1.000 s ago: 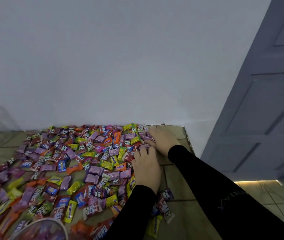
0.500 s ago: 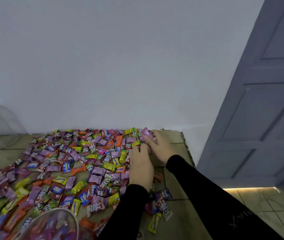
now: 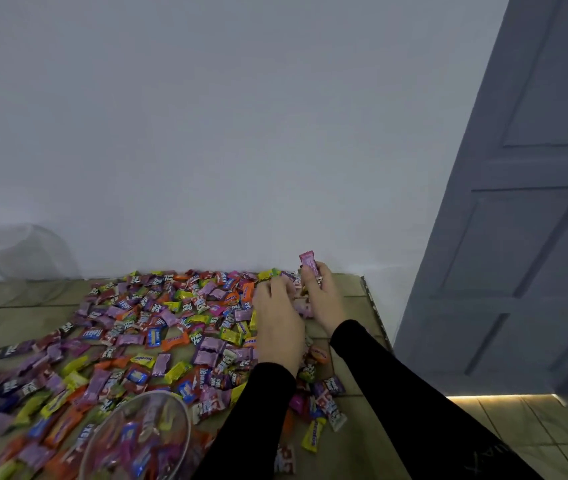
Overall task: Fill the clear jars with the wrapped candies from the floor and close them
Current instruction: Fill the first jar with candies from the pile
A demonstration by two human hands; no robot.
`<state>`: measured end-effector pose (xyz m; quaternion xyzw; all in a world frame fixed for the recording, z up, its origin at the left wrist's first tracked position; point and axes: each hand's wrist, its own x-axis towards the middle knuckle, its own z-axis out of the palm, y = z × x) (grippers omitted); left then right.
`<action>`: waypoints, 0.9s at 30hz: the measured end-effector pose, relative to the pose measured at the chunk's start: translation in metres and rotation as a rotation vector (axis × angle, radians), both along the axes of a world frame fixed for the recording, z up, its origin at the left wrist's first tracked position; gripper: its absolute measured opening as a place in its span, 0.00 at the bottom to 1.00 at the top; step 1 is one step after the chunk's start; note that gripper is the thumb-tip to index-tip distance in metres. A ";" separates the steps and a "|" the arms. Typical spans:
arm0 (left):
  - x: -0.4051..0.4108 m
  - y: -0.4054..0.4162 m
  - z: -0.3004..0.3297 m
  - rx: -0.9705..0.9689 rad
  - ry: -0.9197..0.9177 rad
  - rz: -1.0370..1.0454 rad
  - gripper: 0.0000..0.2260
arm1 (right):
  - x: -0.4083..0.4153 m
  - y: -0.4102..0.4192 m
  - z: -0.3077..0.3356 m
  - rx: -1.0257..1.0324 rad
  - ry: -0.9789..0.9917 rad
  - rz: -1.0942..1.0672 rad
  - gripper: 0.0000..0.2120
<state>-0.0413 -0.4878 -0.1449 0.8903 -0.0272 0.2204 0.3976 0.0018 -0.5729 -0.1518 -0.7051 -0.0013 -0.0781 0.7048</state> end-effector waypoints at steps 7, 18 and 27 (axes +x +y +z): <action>-0.036 -0.001 0.047 -0.097 -0.147 -0.079 0.09 | -0.039 0.006 0.040 0.076 -0.069 -0.127 0.10; -0.098 0.033 0.121 -0.253 -0.277 -0.135 0.05 | -0.107 0.053 0.087 0.214 -0.152 -0.074 0.17; -0.136 0.123 0.128 -0.318 -0.302 -0.110 0.06 | -0.162 0.118 0.095 0.115 -0.055 -0.066 0.44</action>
